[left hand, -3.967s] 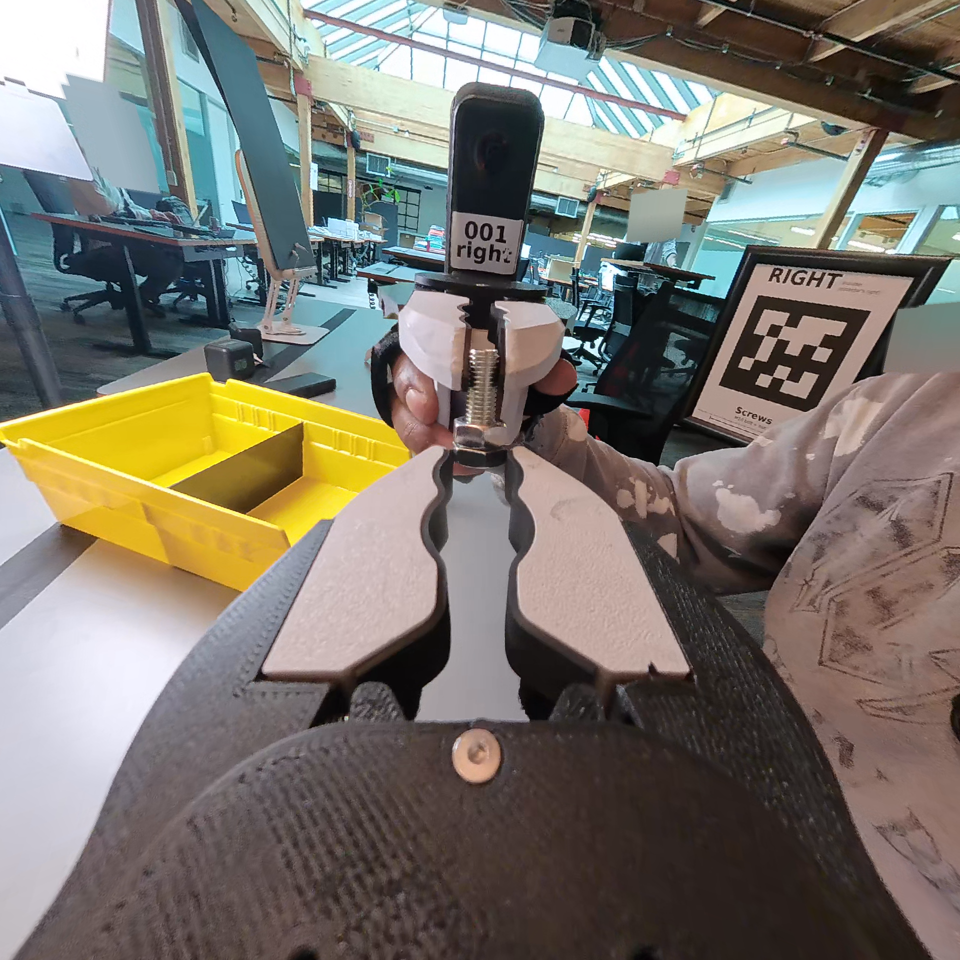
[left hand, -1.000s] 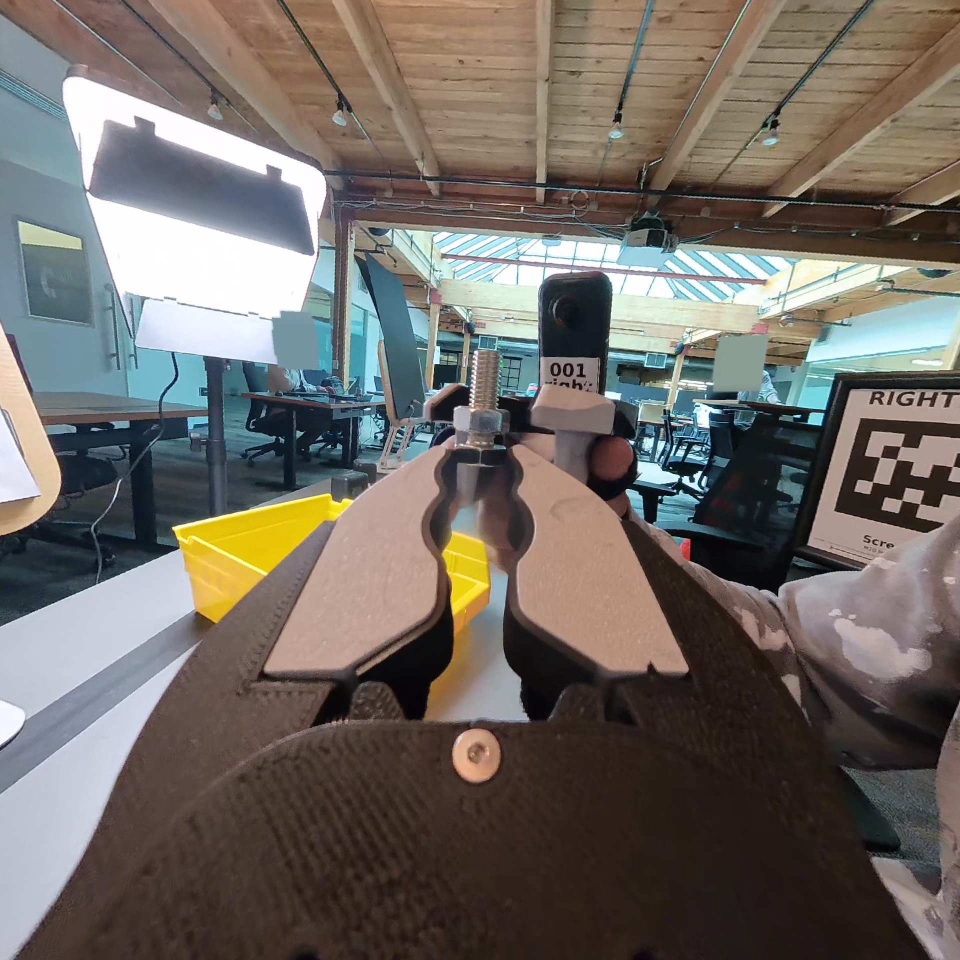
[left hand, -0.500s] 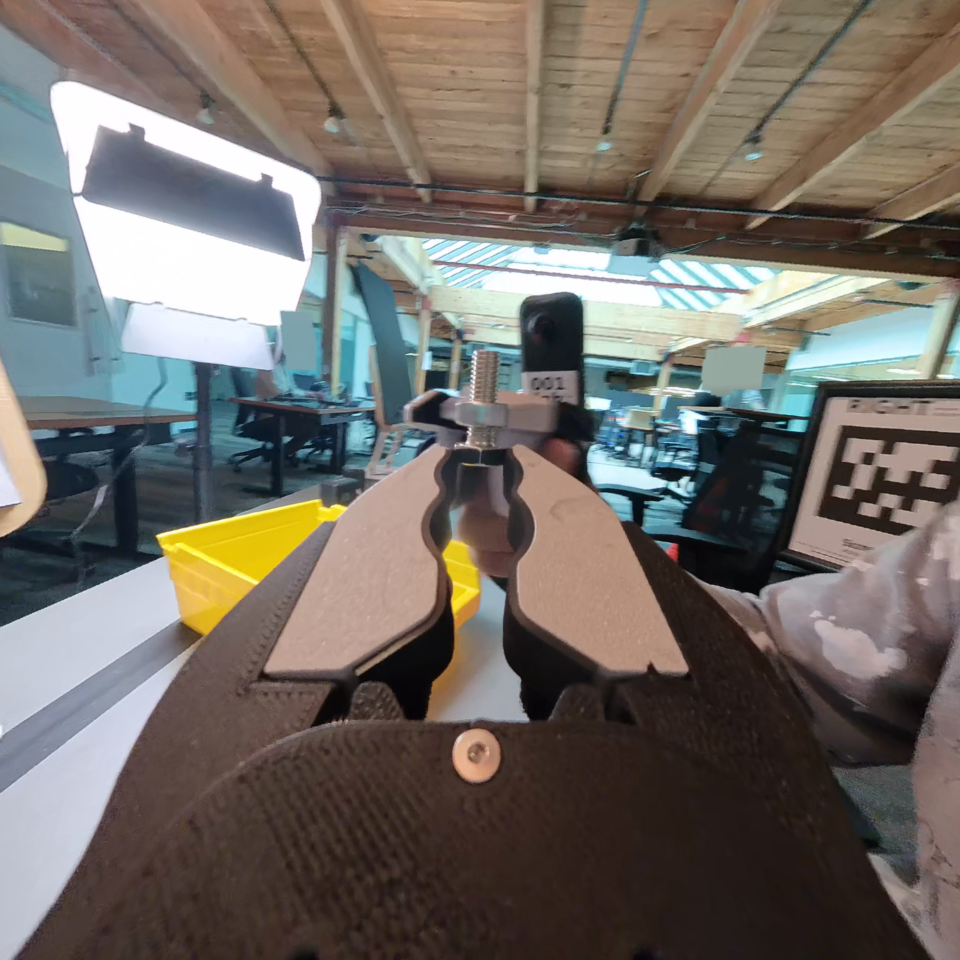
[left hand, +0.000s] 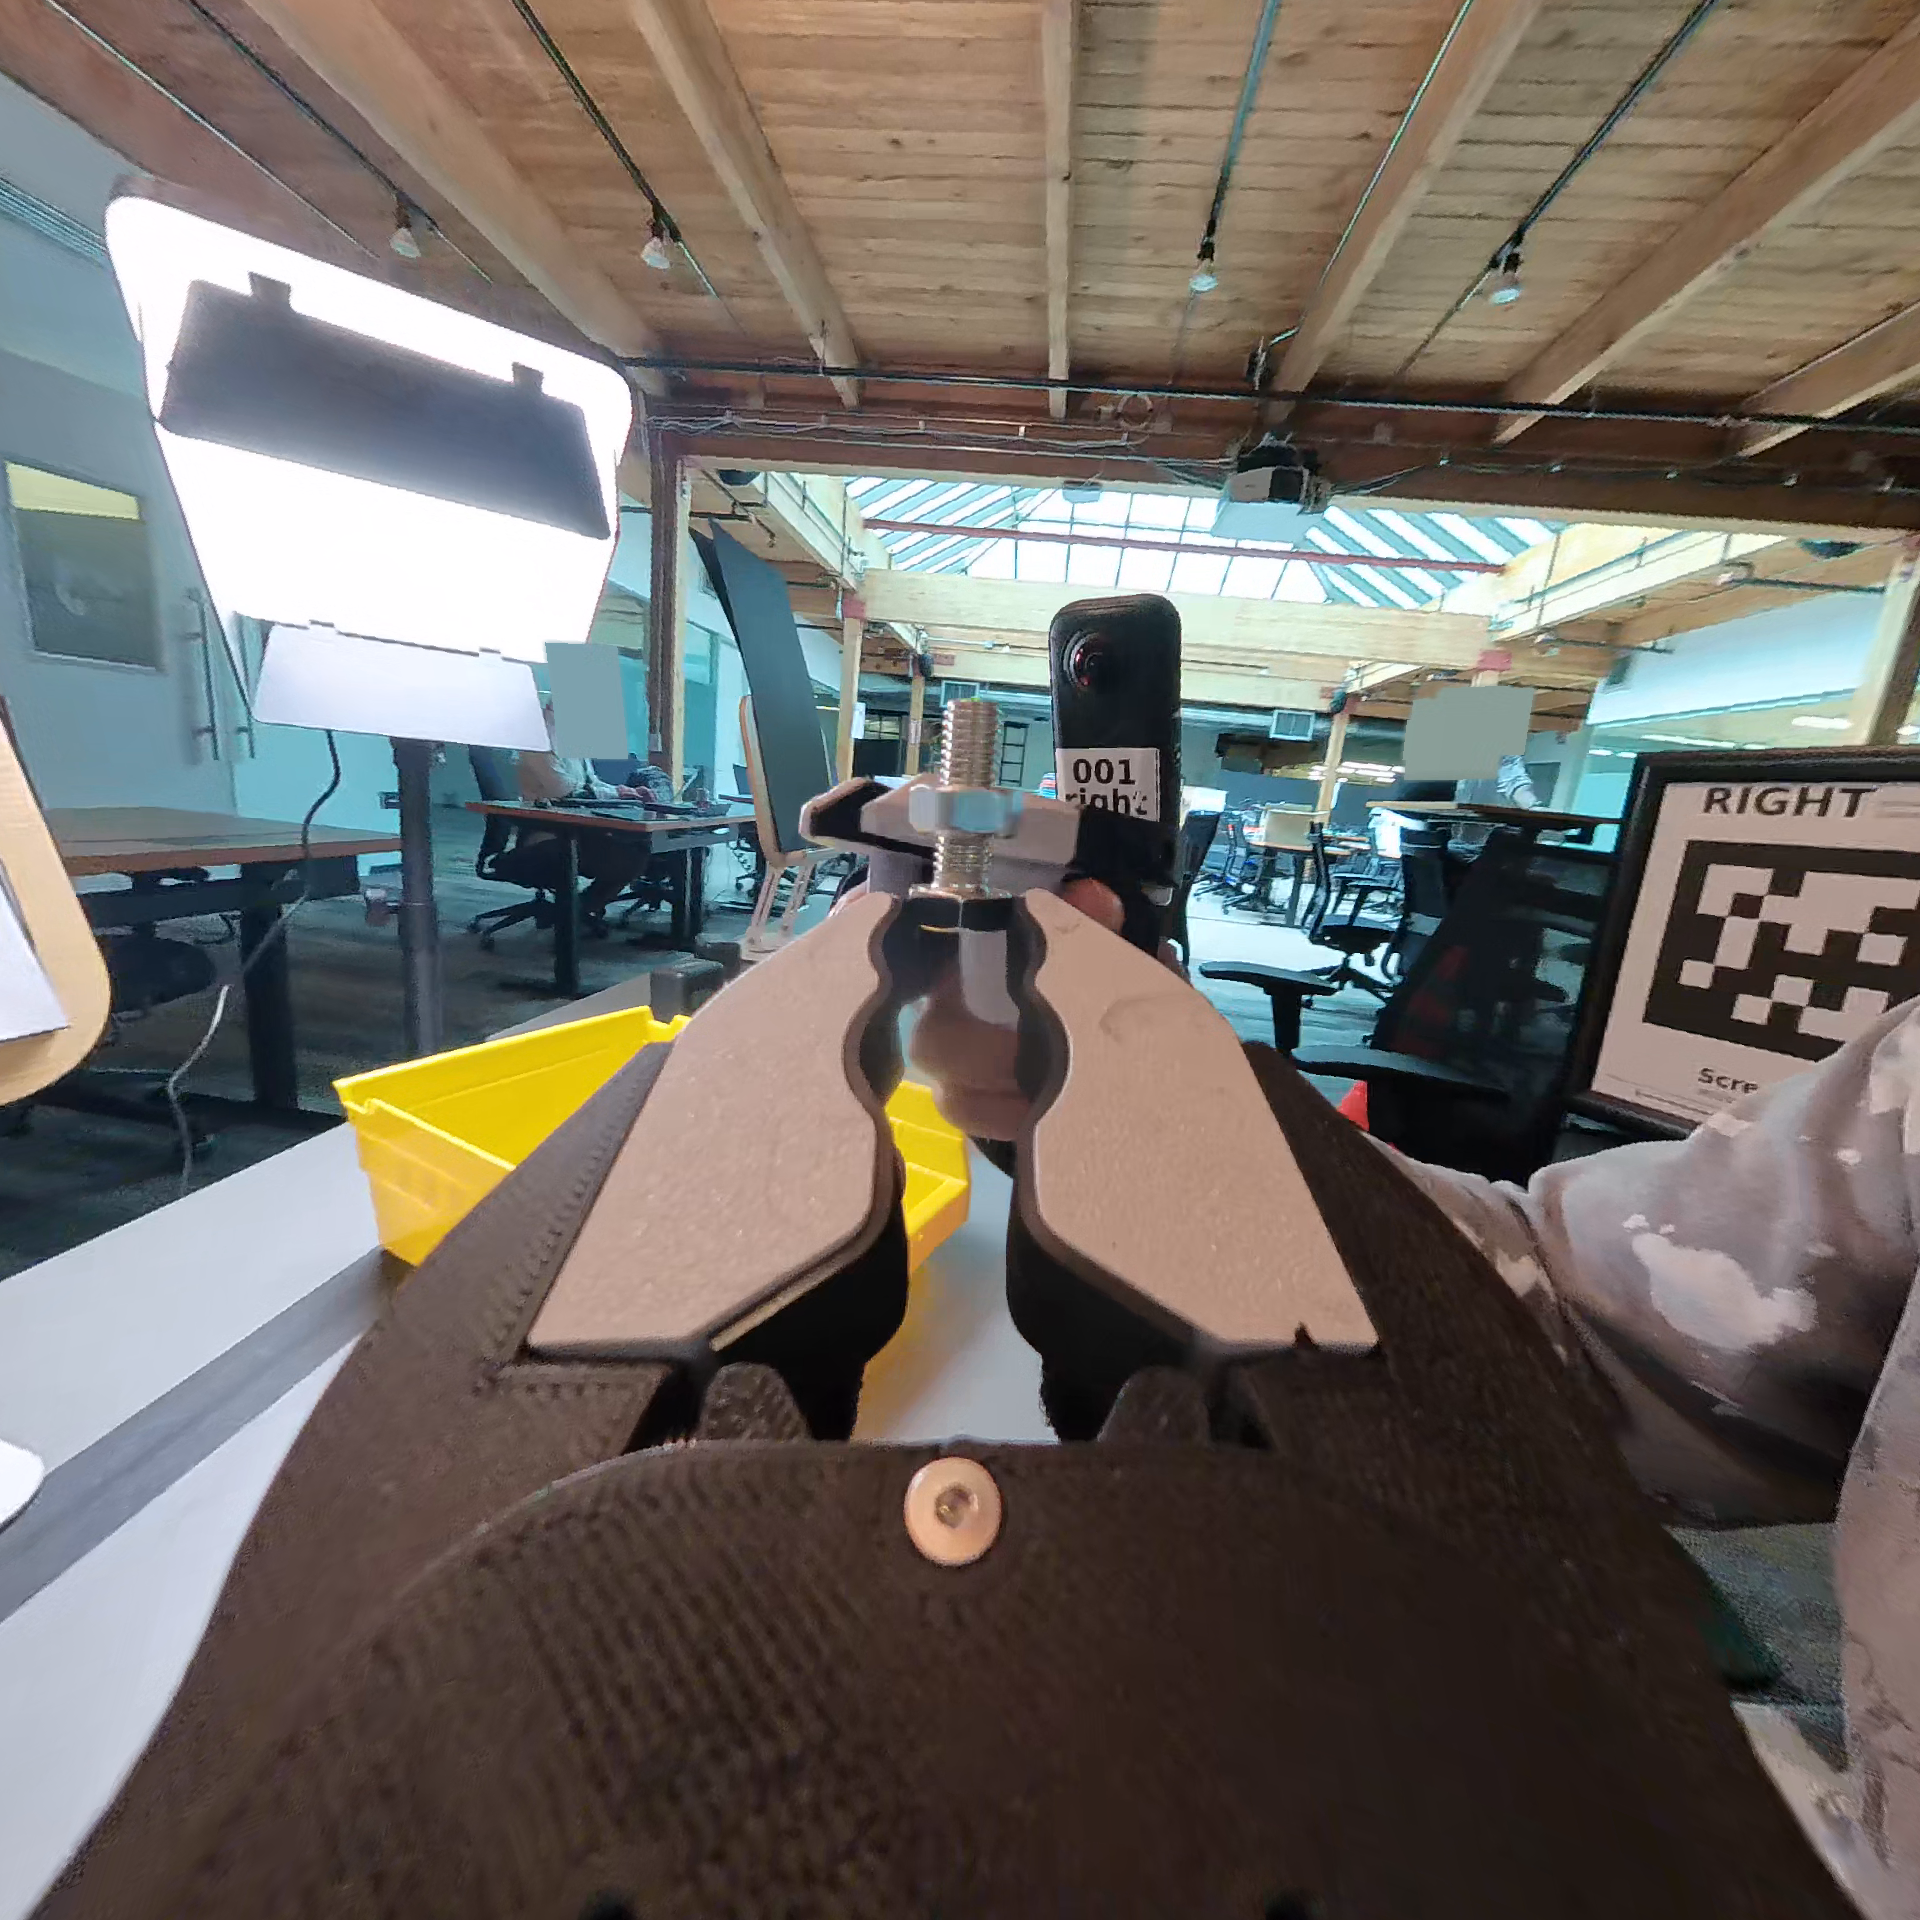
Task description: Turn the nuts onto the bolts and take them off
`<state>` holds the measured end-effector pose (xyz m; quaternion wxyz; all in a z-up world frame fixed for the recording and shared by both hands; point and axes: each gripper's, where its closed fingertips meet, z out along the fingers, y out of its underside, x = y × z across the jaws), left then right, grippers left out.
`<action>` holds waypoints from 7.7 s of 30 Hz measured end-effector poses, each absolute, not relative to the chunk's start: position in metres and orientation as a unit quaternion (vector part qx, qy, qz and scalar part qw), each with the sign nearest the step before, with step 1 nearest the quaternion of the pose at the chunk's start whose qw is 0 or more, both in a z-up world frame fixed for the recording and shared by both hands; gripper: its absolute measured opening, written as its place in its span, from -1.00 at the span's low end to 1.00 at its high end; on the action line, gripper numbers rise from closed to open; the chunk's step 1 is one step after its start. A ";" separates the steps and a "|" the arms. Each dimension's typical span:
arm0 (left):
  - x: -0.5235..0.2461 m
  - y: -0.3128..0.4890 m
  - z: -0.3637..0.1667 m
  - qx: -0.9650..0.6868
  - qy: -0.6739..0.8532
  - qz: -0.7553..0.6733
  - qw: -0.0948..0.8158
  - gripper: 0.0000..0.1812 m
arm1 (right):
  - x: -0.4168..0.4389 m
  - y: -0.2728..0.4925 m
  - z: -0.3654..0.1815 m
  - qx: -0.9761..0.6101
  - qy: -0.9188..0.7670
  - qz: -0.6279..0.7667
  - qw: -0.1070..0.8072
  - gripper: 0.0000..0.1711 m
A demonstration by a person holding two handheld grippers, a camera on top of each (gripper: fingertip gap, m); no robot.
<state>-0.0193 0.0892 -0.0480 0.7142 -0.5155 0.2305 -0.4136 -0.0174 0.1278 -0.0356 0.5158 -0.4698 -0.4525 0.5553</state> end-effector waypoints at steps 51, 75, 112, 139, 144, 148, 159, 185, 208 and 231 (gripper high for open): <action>-0.019 0.095 -0.053 -0.526 0.206 -0.420 0.711 -0.81 | -0.023 0.106 -0.029 -0.450 -0.458 0.591 0.488 -0.61; -0.020 0.095 -0.052 -0.527 0.206 -0.418 0.710 -0.81 | -0.017 0.117 -0.025 -0.451 -0.437 0.594 0.503 -0.68; -0.020 0.097 -0.054 -0.534 0.205 -0.415 0.708 -0.81 | -0.019 0.116 -0.023 -0.456 -0.427 0.583 0.520 -0.70; -0.016 0.099 -0.058 -0.541 0.206 -0.407 0.706 -0.81 | -0.027 0.102 -0.026 -0.448 -0.448 0.584 0.507 -0.58; -0.022 0.099 -0.055 -0.535 0.195 -0.421 0.707 -0.81 | -0.020 0.126 -0.026 -0.473 -0.406 0.570 0.535 -0.86; -0.019 0.098 -0.055 -0.535 0.202 -0.410 0.711 -0.81 | -0.018 0.119 -0.022 -0.460 -0.417 0.588 0.519 -0.68; -0.020 0.095 -0.052 -0.521 0.200 -0.416 0.718 -0.81 | -0.014 0.128 -0.020 -0.466 -0.395 0.588 0.530 -0.80; -0.019 0.095 -0.054 -0.509 0.192 -0.405 0.734 -0.81 | -0.015 0.116 -0.014 -0.451 -0.409 0.589 0.532 -0.71; -0.020 0.095 -0.054 -0.510 0.195 -0.398 0.737 -0.81 | -0.016 0.111 -0.014 -0.446 -0.417 0.582 0.538 -0.72; -0.020 0.096 -0.055 -0.510 0.197 -0.401 0.735 -0.81 | -0.018 0.110 -0.016 -0.444 -0.426 0.569 0.545 -0.78</action>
